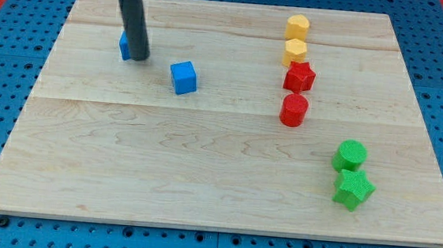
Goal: Place the blue triangle to the top of the blue cube
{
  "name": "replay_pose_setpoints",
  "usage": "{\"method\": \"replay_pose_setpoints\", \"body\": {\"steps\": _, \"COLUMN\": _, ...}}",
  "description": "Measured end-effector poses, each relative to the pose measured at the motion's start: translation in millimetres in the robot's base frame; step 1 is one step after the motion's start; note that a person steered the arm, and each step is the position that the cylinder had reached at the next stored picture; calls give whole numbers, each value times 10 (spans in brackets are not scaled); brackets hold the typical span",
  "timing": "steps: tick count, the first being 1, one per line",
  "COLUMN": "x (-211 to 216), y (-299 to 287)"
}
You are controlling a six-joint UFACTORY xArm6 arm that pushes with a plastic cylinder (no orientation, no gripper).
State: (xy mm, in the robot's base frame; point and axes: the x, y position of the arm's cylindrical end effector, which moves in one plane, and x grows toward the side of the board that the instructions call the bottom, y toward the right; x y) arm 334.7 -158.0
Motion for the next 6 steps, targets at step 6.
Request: {"method": "replay_pose_setpoints", "body": {"steps": 6, "x": -361, "y": -39}}
